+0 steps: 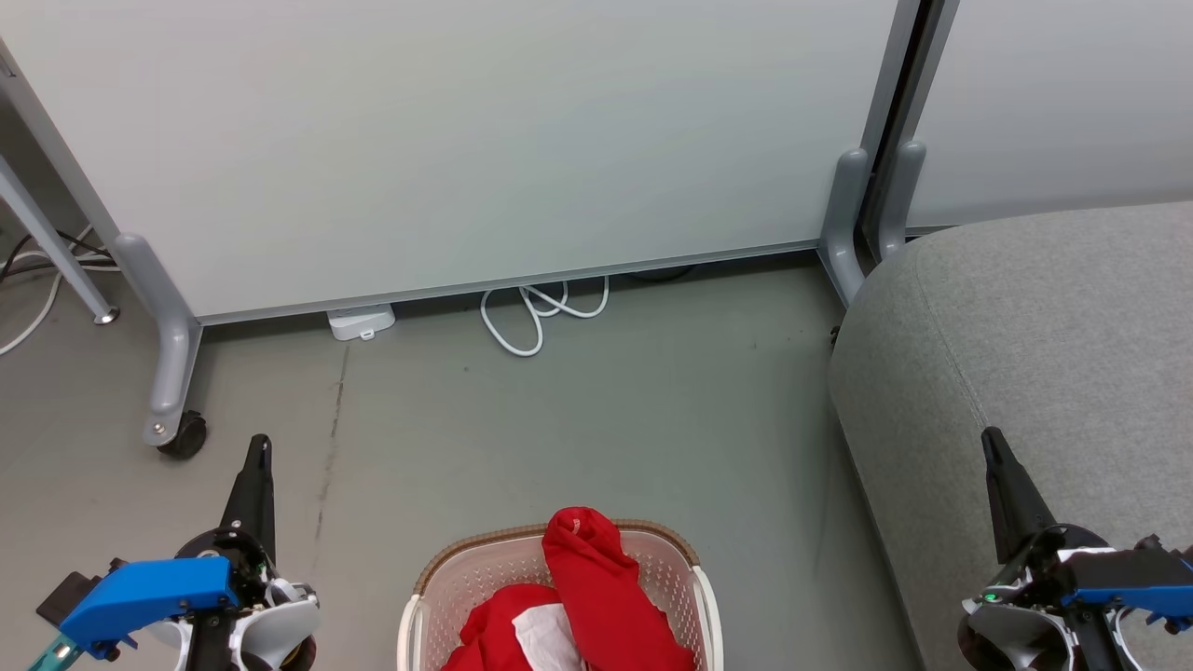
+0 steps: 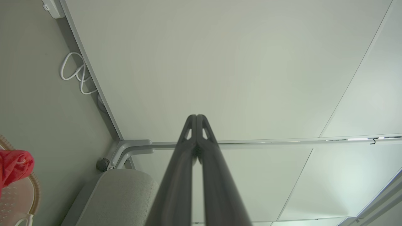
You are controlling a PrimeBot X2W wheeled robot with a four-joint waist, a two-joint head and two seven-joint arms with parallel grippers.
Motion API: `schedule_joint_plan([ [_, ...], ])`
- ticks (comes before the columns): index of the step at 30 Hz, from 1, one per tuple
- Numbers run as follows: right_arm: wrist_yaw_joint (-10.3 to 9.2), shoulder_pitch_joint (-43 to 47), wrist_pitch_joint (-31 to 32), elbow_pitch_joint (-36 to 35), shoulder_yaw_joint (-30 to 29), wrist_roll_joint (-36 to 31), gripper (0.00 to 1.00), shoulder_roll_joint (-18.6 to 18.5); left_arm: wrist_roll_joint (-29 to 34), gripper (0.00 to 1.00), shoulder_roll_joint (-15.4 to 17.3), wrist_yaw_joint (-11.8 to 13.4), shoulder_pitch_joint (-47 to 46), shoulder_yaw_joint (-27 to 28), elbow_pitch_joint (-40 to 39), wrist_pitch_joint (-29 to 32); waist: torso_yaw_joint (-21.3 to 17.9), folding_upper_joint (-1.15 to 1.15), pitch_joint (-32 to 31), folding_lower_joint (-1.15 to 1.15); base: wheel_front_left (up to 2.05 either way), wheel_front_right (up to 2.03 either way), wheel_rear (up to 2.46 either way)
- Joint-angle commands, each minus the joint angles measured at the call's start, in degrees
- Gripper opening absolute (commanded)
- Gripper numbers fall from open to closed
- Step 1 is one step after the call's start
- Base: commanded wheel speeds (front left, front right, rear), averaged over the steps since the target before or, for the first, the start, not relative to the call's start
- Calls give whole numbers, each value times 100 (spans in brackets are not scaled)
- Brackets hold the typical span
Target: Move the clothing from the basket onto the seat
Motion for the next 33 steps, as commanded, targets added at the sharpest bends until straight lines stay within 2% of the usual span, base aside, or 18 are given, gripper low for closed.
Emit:
schedule_joint_plan([
  [1, 2, -62, 8, -14, -6, 16, 0, 6, -12, 0, -2, -24, -56, 7, -24, 18, 0, 0, 0, 0, 0, 0, 0],
  [20, 3, -62, 8, -14, -6, 16, 0, 6, -11, 0, -2, -24, -56, 7, -24, 18, 0, 0, 0, 0, 0, 0, 0],
  [21, 0, 7, -6, 12, 2, -5, 100, 1, 3, 100, -2, 1, 5, -2, 11, -7, 0, 0, 0, 0, 0, 0, 0],
  [22, -1, 38, -9, 52, 6, -6, 0, 4, 3, 0, -5, 1, 37, -4, 52, -12, 0, 0, 1, 0, 0, 0, 0],
  [24, -7, 130, -12, 159, 14, -8, 0, 22, 5, 0, -24, 2, 156, -9, 152, -16, 0, 0, 2, 0, 0, 0, 0],
  [25, -9, 179, -14, 216, 18, -9, 100, 33, 5, 100, -36, 2, 223, -9, 207, -17, 0, 0, 2, 0, 0, 0, 0],
  [33, -8, 124, -251, 195, 73, -307, 100, 28, 282, 100, -30, 1, 161, -86, 127, -253, 9, 0, 15, 0, 0, 0, 0],
])
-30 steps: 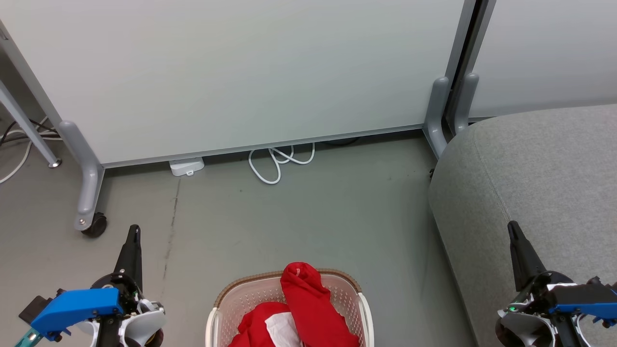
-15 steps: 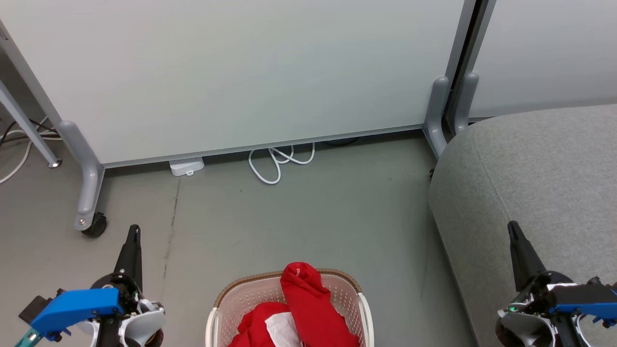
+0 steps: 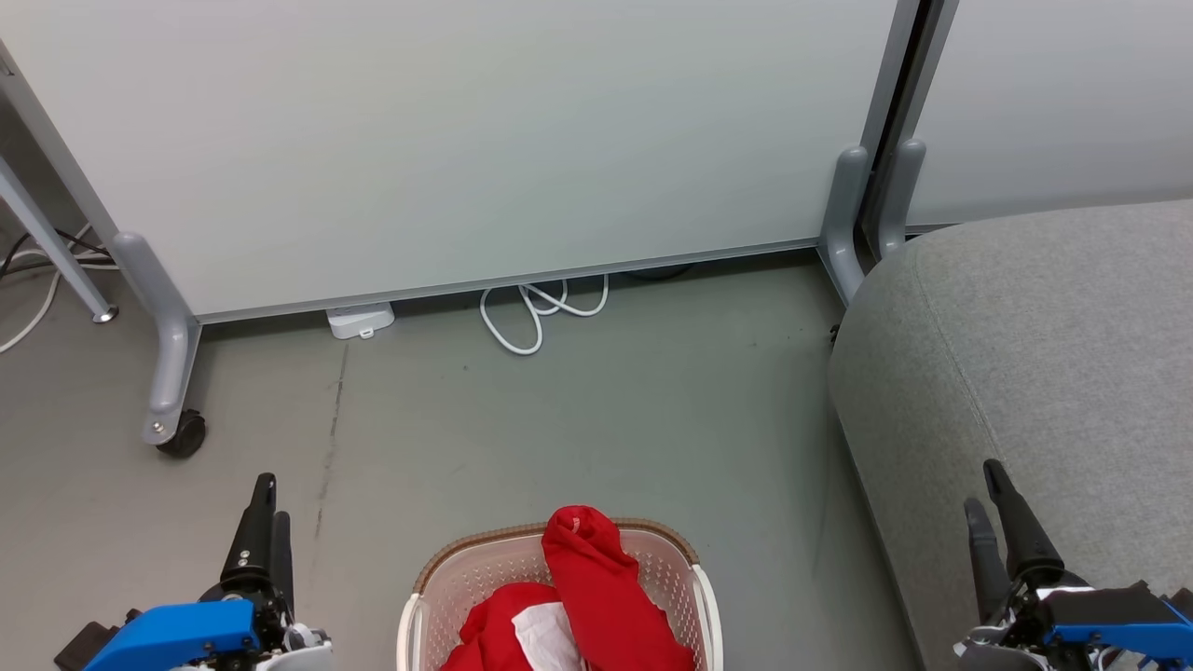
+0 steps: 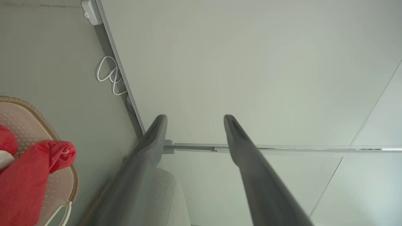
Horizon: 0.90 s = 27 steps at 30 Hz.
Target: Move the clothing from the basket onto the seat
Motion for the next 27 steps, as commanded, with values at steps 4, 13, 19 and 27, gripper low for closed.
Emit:
schedule_joint_plan([
  [4, 3, -176, -157, -151, 49, -372, 100, -28, 375, 100, 44, -2, -228, -41, -135, -152, 6, 0, 11, 0, 0, 0, 0],
  [13, 4, -244, -388, -327, 151, -1421, 100, -33, 1327, 100, 50, 5, -309, -68, -282, -381, 19, 0, 42, 0, 0, 0, 0],
  [19, 5, -271, -529, -429, 210, -2060, 100, -36, 2028, 100, 54, 90, -345, -175, -424, -521, 29, 0, 69, 0, 0, 0, 0],
  [27, 6, -317, -703, -539, 313, -2916, 100, -40, 2960, 100, 59, 217, -372, -383, -574, -695, 41, 0, 100, 0, 0, 0, 0],
])
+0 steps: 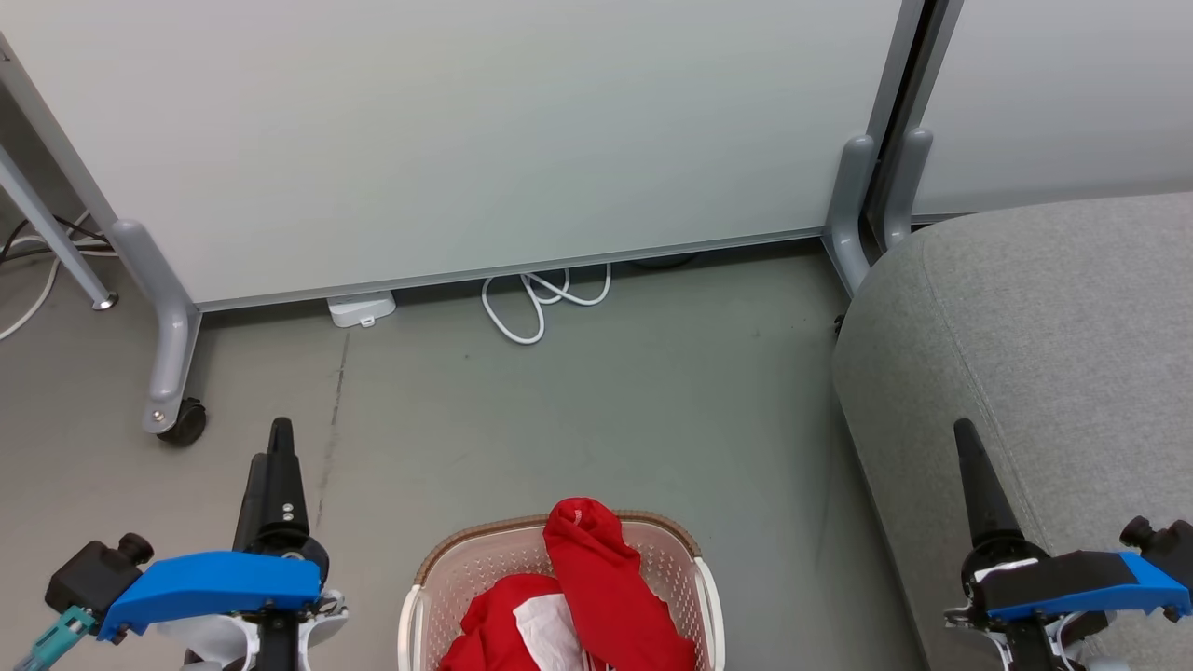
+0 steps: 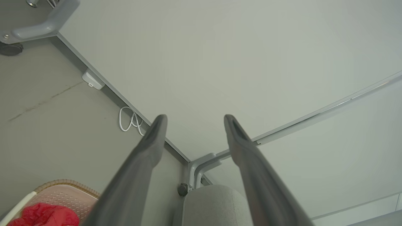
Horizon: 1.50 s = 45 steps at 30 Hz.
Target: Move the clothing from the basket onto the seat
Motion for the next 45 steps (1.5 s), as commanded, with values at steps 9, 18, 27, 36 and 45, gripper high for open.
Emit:
schedule_joint_plan([
  [9, 8, -199, -240, -154, 131, -1134, 100, -41, 1217, 100, 53, 138, -196, -286, -188, -229, 14, 0, 21, 0, 0, 0, 0],
  [18, 9, -190, -403, -133, 243, -1923, 100, -45, 2059, 100, 58, 206, -212, -473, -165, -390, 24, 0, 29, 0, 0, 0, 0],
  [27, 10, -190, -539, -67, 318, -2518, 100, -49, 2808, 100, 60, 233, -226, -654, -101, -529, 40, 0, 38, 0, 0, 0, 0],
  [36, 11, -179, -677, 14, 388, -3126, 100, -52, 3477, 100, 62, 260, -235, -794, -44, -669, 46, 0, 33, 0, 0, 0, 0],
  [45, 12, -158, -805, 108, 471, -3626, 100, -56, 4052, 100, 74, 277, -232, -928, 26, -793, 57, 0, 6, 0, 0, 0, 0],
])
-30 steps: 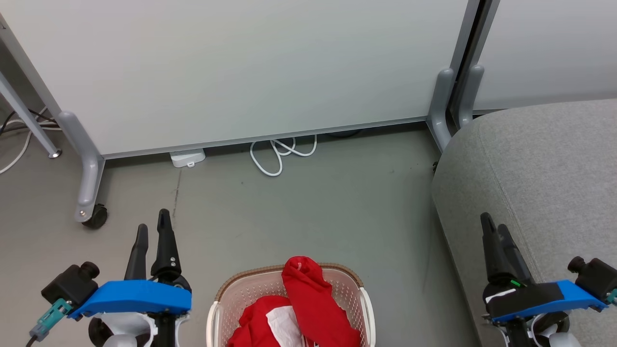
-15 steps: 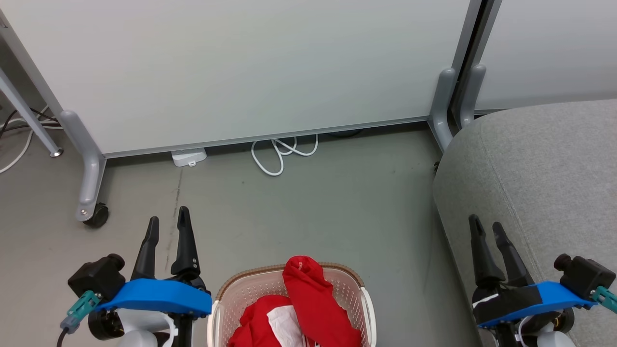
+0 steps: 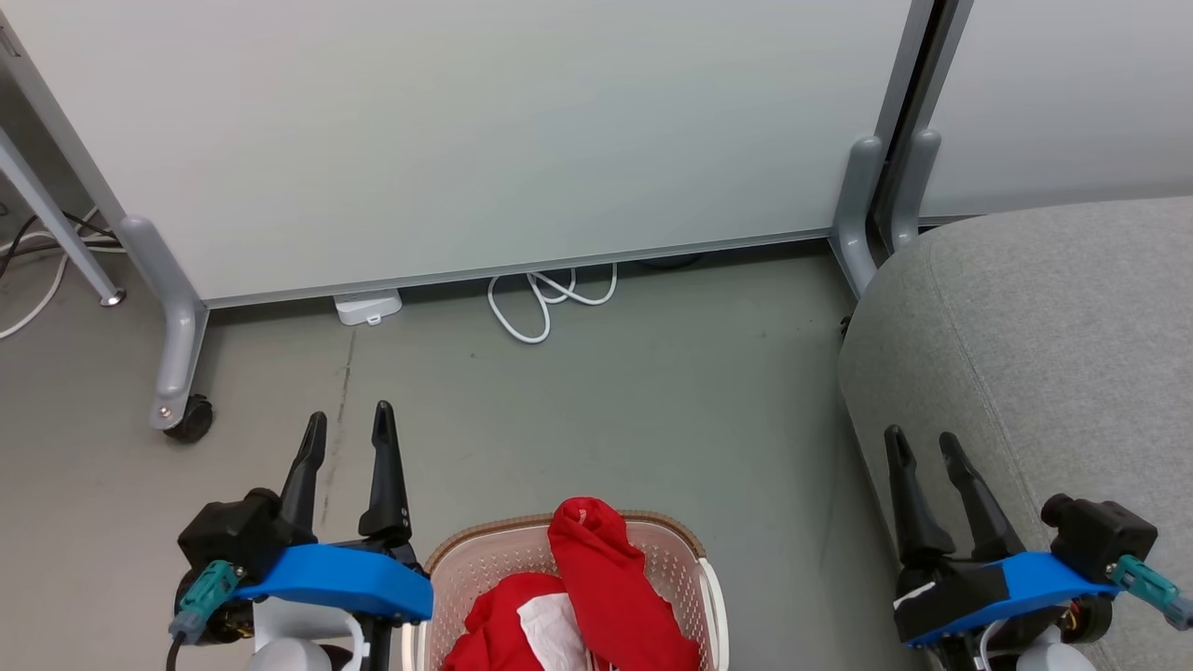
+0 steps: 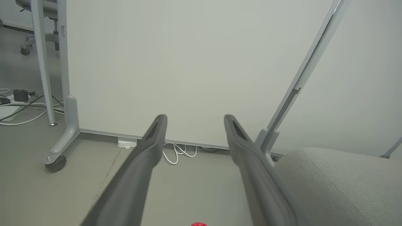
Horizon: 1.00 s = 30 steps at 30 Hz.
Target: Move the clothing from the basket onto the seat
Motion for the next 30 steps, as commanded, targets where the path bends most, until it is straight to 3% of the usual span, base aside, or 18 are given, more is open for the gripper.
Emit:
schedule_joint_plan([
  [1, 10, -83, -52, -11, 29, -142, 100, -45, 161, 100, 32, 33, -117, -36, -25, -50, 1, 0, -4, -1, 0, 0, 0],
  [19, 12, -68, -282, 95, 151, -1061, 100, -49, 1085, 100, 38, 50, -59, -243, 72, -284, 38, 0, -44, -1, 0, 0, 0],
  [30, 13, -68, -408, 177, 207, -1547, 100, -51, 1410, 100, 31, -85, -81, -269, 210, -406, 49, 0, -42, -1, 0, 0, 0],
])
